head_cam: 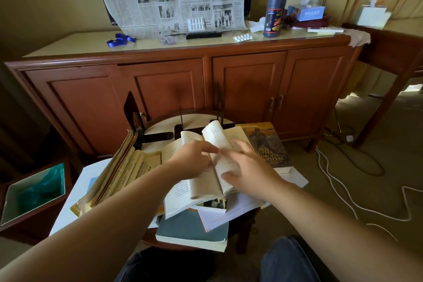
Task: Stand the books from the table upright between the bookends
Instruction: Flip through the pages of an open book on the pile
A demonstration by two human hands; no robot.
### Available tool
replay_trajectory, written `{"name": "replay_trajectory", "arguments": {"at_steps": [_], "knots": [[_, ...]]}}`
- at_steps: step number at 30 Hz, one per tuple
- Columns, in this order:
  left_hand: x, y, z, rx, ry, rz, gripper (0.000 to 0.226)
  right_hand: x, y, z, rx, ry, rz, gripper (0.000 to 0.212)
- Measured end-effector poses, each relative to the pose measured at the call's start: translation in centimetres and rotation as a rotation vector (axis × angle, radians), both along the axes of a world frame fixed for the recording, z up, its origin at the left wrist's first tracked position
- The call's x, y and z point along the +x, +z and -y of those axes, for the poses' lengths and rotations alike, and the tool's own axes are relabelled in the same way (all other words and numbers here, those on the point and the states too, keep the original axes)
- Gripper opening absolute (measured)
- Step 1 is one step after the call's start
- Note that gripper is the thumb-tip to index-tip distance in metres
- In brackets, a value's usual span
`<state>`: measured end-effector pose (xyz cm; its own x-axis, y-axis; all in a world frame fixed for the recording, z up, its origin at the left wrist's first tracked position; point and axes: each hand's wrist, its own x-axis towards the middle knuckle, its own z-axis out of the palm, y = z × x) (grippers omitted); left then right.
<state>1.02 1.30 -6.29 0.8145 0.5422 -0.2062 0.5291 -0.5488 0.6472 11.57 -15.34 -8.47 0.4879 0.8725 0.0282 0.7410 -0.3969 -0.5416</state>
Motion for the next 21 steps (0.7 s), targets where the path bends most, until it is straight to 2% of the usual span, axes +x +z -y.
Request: {"name": "replay_trajectory", "arguments": {"at_steps": [3, 7, 11, 13, 15, 16, 17, 19, 21], "knots": [[-0.4, -0.6, -0.2, -0.006, 0.005, 0.033, 0.042, -0.1, -0.2, 0.3, -0.097, -0.002, 0.124, 0.042], [-0.4, -1.3, 0.1, 0.037, 0.008, 0.056, 0.042, -1.0, -0.5, -0.4, -0.079, -0.038, 0.145, 0.054], [-0.3, -1.4, -0.2, 0.088, -0.034, 0.019, 0.038, 0.0, -0.4, -1.3, 0.017, -0.196, 0.102, 0.031], [-0.3, -1.4, -0.2, 0.127, -0.088, 0.005, 0.043, 1.2, -0.2, -0.9, 0.044, -0.272, 0.085, 0.046], [-0.1, -1.5, -0.1, 0.154, -0.140, -0.021, 0.060, 2.3, -0.2, -0.1, 0.034, -0.267, 0.083, 0.068], [0.2, -1.6, 0.0, 0.176, -0.158, -0.043, 0.069, 2.7, -0.4, 0.4, 0.015, -0.236, 0.096, 0.071], [0.5, -1.7, 0.1, 0.212, -0.172, -0.070, 0.077, 2.9, -0.5, 0.9, -0.018, -0.192, 0.137, 0.066], [1.3, -1.8, 0.1, 0.327, -0.189, -0.137, 0.088, 3.2, -0.9, 1.8, -0.096, -0.103, 0.298, 0.040], [2.0, -1.8, 0.0, 0.438, -0.212, -0.173, 0.092, 3.2, -1.6, 2.3, -0.115, -0.036, 0.432, 0.024]]}}
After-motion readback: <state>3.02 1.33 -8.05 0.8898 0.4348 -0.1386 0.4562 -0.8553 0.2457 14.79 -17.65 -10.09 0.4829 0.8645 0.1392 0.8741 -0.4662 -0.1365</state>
